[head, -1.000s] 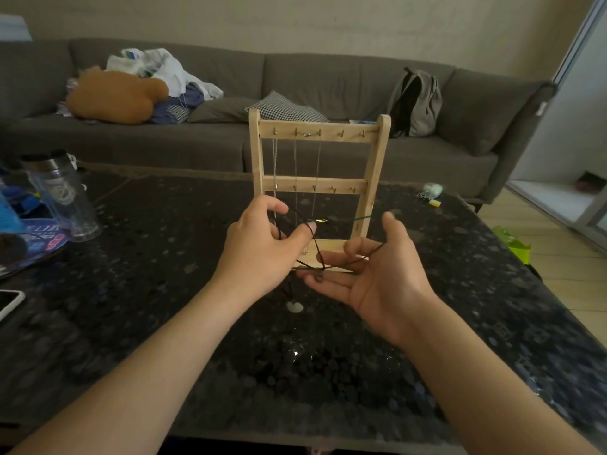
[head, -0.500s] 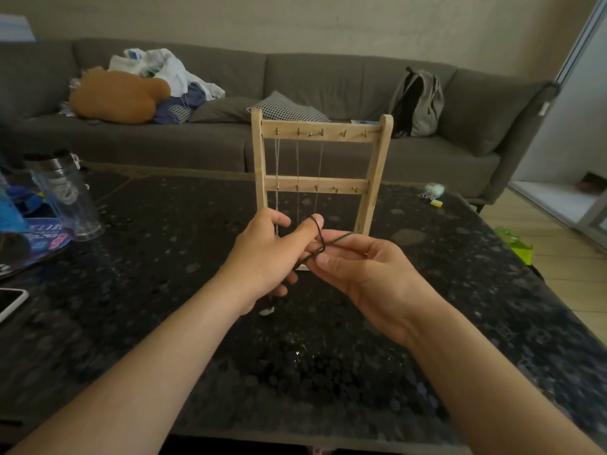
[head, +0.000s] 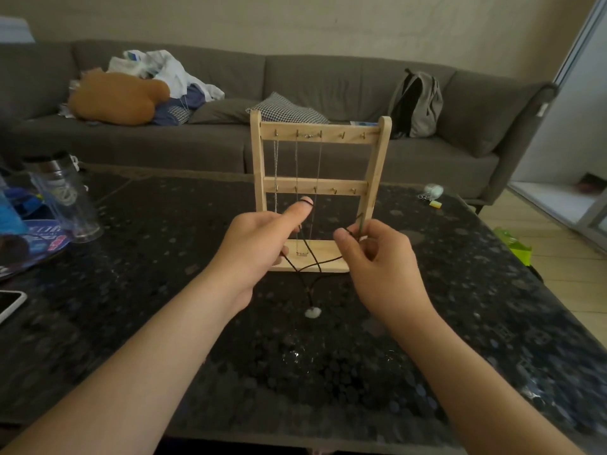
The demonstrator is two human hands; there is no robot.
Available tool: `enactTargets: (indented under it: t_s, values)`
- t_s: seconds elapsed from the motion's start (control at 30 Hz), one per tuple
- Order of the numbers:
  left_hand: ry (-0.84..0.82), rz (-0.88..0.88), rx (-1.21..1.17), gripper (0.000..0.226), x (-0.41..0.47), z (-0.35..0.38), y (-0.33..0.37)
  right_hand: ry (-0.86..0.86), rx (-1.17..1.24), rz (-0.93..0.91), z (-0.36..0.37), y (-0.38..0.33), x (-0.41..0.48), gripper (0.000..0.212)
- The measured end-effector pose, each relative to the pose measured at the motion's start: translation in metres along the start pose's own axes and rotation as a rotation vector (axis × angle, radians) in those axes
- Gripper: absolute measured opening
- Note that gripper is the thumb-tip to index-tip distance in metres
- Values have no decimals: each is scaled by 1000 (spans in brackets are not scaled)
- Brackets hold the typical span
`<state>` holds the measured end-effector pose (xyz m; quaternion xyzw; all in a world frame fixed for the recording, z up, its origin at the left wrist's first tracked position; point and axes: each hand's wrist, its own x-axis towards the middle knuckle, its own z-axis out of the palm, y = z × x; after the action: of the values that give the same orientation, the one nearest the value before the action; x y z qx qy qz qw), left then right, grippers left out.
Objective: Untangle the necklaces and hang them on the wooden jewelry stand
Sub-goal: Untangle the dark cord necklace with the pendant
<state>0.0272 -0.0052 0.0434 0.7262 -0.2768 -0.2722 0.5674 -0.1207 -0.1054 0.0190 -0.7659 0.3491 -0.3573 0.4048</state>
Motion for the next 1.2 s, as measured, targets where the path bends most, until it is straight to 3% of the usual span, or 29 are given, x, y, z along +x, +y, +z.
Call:
enactTargets:
  t_s: [0.17,0.4,0.57,0.73,0.87,0.93,1.03,1.2]
  values:
    - [-72,-24,50,49,1,-2,-1,75,124,56,-3,-4,-1,22]
    - [-94,-76,137,46,2,-3,-5,91,732,361,-9,-9,-2,28]
    - [-77,-38,282,71,8,-4,-13,153,767,406,-10,-10,-2,26]
    - [-91,-21,382,83,12,-5,-16,176,835,457,-10,-9,2,66]
    - [17,46,343,91,9,-3,-15,112,916,490,-13,-11,2,93]
    - [68,95,295,101,7,-1,-13,77,920,550,-13,-14,1,87]
    - [62,129,162,113,3,3,-8,0,736,652,-10,-14,1,61]
    - [15,157,41,93,-1,7,-4,-126,604,722,-9,-9,2,33]
